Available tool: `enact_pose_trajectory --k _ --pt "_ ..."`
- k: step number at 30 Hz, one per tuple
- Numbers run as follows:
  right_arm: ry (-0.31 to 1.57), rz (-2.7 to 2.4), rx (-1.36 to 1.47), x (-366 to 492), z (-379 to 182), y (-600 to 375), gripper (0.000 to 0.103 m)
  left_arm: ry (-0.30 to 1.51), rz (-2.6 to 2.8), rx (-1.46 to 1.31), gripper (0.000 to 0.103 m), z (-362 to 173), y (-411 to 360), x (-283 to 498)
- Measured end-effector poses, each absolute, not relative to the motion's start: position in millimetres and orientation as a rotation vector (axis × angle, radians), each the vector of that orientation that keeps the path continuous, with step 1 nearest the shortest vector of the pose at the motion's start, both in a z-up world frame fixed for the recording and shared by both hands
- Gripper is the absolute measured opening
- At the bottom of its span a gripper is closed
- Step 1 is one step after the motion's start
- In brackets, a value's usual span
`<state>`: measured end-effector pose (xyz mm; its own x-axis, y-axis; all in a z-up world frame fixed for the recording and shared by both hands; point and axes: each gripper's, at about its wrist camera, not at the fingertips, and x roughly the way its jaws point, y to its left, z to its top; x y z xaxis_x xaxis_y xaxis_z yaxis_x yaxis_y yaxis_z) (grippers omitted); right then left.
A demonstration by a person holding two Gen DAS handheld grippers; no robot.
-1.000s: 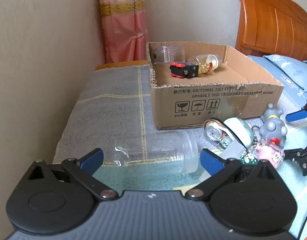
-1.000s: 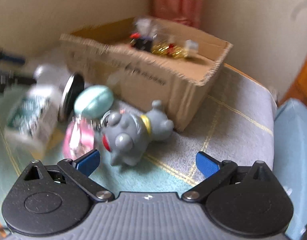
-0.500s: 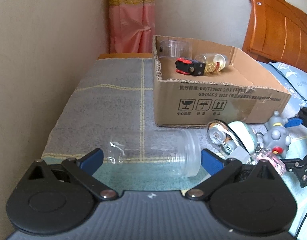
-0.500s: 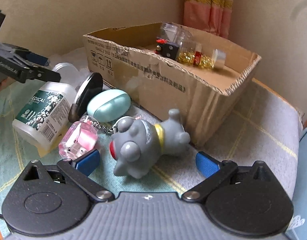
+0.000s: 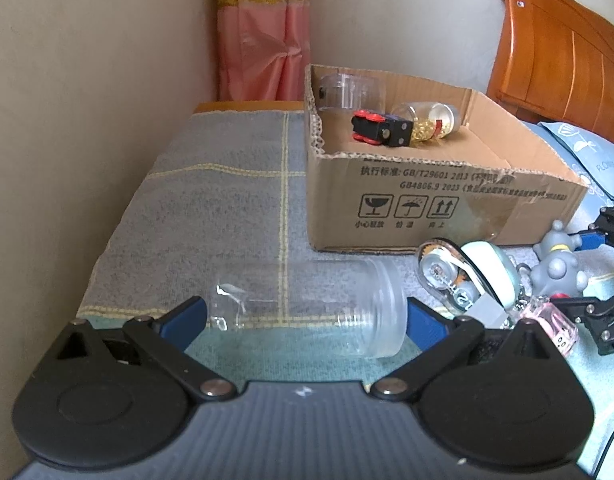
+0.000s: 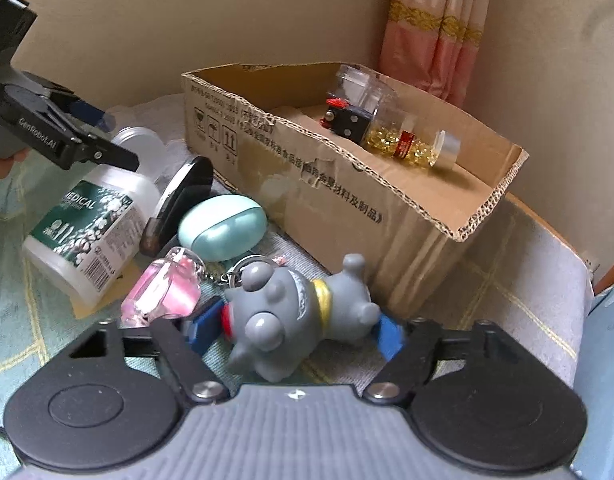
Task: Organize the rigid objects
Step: 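Move the left gripper to the clear jar while the right gripper approaches the grey toy, then close the left gripper on the clear jar while the right gripper grasps the grey toy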
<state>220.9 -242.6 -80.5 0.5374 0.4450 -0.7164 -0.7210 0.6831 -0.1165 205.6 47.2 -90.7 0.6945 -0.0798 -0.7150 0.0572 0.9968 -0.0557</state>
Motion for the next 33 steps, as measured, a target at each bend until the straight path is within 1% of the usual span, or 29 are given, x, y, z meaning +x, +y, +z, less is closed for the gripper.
enact_pose_trajectory --k 5,11,16,21,29,33 --pt "0.721 0.691 -0.415 216.8 -77.6 -241.7 0.078 0.806 -0.075 -0.059 0.102 -90.4 50.7 206.9" --pt "0.782 0.611 -0.362 206.4 -70.7 -251.1 0.078 0.8 -0.081 -0.049 0.102 -90.0 49.7 205.6" --pt "0.834 0.525 -0.334 195.4 -74.3 -255.9 0.078 0.8 -0.068 -0.049 0.102 -93.2 50.6 207.4" --pt "0.833 0.504 -0.322 192.0 -78.9 -257.4 0.079 0.801 -0.046 -0.054 0.102 -97.5 49.5 211.1" --pt "0.823 0.524 -0.304 198.1 -81.8 -256.6 0.083 0.799 -0.031 -0.062 0.098 -100.0 45.5 218.1" --pt "0.807 0.542 -0.326 201.0 -82.4 -255.0 0.085 0.797 -0.034 -0.057 0.093 -99.5 43.9 220.4"
